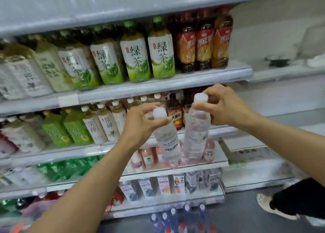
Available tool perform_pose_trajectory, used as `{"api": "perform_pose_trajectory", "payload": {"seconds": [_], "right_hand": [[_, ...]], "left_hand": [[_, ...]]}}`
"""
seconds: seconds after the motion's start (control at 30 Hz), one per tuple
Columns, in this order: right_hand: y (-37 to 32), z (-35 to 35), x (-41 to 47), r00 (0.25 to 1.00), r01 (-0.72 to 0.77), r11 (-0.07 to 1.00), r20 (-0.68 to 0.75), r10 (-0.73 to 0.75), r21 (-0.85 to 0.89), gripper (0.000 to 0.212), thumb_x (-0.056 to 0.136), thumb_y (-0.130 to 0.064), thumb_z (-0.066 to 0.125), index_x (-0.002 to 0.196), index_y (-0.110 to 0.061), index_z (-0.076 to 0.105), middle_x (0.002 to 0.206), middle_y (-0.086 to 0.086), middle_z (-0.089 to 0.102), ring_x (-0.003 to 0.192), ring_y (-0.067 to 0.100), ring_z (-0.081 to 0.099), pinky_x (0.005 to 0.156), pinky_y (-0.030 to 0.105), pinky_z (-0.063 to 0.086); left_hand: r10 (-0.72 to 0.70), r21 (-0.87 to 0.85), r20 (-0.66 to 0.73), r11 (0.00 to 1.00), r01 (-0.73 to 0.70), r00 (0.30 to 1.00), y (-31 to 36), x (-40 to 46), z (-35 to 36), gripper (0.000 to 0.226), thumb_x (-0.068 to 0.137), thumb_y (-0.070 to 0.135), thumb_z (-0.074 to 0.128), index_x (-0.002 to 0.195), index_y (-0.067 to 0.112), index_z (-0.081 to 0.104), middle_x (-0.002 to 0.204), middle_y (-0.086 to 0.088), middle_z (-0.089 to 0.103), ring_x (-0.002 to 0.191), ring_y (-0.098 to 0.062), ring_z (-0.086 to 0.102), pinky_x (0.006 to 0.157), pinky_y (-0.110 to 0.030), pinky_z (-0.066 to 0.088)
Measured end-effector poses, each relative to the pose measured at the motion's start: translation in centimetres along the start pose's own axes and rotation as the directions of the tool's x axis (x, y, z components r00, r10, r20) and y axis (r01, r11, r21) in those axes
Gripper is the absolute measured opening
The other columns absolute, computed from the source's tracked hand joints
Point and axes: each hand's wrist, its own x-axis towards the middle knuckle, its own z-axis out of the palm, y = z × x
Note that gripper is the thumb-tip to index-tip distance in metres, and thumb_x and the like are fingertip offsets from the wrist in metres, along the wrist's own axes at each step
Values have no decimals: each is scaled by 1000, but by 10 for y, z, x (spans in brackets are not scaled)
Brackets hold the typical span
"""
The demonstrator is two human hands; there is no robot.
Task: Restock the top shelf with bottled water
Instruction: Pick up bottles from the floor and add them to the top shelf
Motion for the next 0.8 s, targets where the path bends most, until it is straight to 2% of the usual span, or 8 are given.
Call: {"api": "perform_pose_trajectory", "payload": {"seconds": [0.07, 0.13, 0.23, 0.47, 0.57, 0.63, 0.73, 0.8], "right_hand": [[-19, -16, 12, 999, 29, 998, -22, -28, 47, 40, 80, -50, 73, 83, -11, 67, 83, 9, 67, 72, 19, 63, 67, 33, 49], [-37, -27, 24, 997, 61, 996, -50, -58, 63, 35, 83, -49, 72, 83, -14, 66, 82, 4, 68, 74, 14, 65, 69, 28, 51], [-64, -38, 44, 983, 149, 989, -107, -146, 19, 34, 81, -53, 71, 81, -19, 64, 83, 2, 69, 80, 21, 67, 74, 44, 54], [-119, -51, 89, 959, 225, 971, -156, -236, -82, 45, 84, -56, 66, 84, -11, 62, 82, 7, 67, 79, 27, 64, 71, 44, 52], [-142, -51, 118, 947, 243, 957, -177, -269, -158, 49, 84, -60, 62, 86, -11, 61, 83, 8, 67, 79, 28, 63, 73, 48, 53], [-160, -50, 138, 930, 271, 943, -202, -308, -193, 50, 84, -60, 61, 83, -10, 59, 81, 8, 64, 73, 26, 60, 68, 43, 50], [-190, -48, 173, 906, 317, 929, -228, -356, -192, 49, 85, -56, 64, 84, -8, 60, 80, 9, 66, 70, 23, 62, 66, 37, 51], [-212, -47, 200, 885, 357, 924, -264, -382, -140, 55, 84, -55, 66, 91, -1, 63, 85, 15, 71, 76, 30, 70, 72, 46, 58]], "left_hand": [[-25, -58, -64, 998, 21, 998, 23, 7, -8, 32, 68, 25, 89, 95, 14, 77, 98, 3, 75, 91, -9, 70, 76, -23, 57], [-41, -120, -128, 992, 25, 991, 42, 12, -16, 27, 71, 21, 87, 92, 10, 75, 85, -3, 76, 76, -12, 69, 62, -19, 55], [-16, -139, -208, 990, -13, 978, 65, 16, -33, 21, 76, 23, 83, 90, 12, 73, 75, -2, 75, 64, -12, 67, 54, -23, 54], [67, -90, -356, 990, -105, 932, 91, 46, -75, 16, 86, 33, 74, 92, 18, 74, 78, 1, 76, 73, -13, 73, 70, -29, 61], [106, -68, -376, 988, -141, 921, 96, 67, -96, 18, 90, 35, 68, 84, 18, 73, 75, 1, 75, 72, -15, 72, 66, -27, 60], [130, -34, -379, 987, -155, 916, 99, 83, -111, 25, 92, 36, 65, 83, 14, 71, 73, 2, 74, 69, -13, 71, 61, -24, 58], [120, -9, -394, 991, -134, 911, 98, 113, -139, 38, 91, 44, 63, 84, 7, 70, 74, -3, 74, 72, -23, 72, 65, -35, 61], [127, 13, -399, 991, -133, 908, 96, 135, -160, 45, 89, 49, 62, 84, 6, 70, 76, -5, 74, 73, -23, 72, 74, -42, 61]]}}
